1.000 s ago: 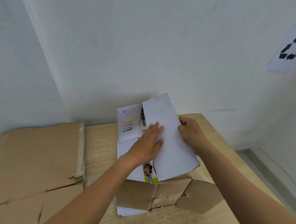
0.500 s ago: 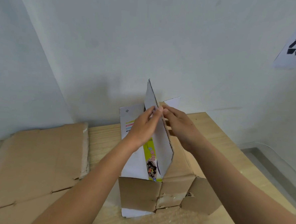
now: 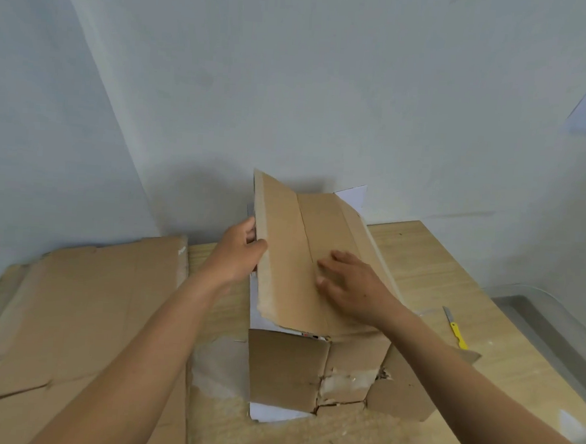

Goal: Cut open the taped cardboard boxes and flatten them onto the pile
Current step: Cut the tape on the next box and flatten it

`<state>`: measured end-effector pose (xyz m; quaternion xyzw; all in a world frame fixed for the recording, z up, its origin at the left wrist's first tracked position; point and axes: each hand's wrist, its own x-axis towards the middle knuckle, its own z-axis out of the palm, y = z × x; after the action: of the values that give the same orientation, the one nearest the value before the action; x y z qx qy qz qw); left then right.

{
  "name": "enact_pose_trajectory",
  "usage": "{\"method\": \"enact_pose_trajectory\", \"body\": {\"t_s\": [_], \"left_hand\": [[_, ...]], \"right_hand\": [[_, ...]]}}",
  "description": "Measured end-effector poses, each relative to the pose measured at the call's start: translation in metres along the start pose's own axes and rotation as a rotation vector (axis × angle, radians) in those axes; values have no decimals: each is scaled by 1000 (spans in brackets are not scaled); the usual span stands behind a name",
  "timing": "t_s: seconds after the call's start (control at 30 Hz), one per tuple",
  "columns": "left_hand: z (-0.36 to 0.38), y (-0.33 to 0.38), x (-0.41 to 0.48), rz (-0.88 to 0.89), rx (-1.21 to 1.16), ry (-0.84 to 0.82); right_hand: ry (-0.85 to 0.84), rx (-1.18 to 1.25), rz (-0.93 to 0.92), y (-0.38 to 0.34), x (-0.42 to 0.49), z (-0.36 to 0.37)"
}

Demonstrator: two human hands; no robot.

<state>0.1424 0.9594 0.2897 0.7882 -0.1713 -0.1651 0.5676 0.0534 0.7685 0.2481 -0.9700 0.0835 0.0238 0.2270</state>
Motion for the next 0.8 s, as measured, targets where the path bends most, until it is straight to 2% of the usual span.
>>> {"method": "enact_pose_trajectory", "body": {"t_s": [0.07, 0.2, 0.27, 0.4, 0.57, 0.67, 0.8], "left_hand": [[-4, -14, -3, -21, 52, 25], [-5, -41, -19, -40, 227, 129], [4, -47, -35, -107, 143, 166], [33, -57, -61, -218, -52, 97], [36, -65, -61, -162, -88, 109], [35, -69, -61, -141, -75, 123], [38, -74, -59, -109, -69, 182]], "right_hand": [[-32, -83, 10, 0, -3, 9], [10, -138, 5, -1, -6, 21], [27, -148, 12, 0, -4, 24], [36, -147, 26, -2, -3, 25], [171, 110, 4, 7, -6, 7], [189, 168, 95, 32, -14, -12], [42, 131, 338, 79, -29, -27]]}}
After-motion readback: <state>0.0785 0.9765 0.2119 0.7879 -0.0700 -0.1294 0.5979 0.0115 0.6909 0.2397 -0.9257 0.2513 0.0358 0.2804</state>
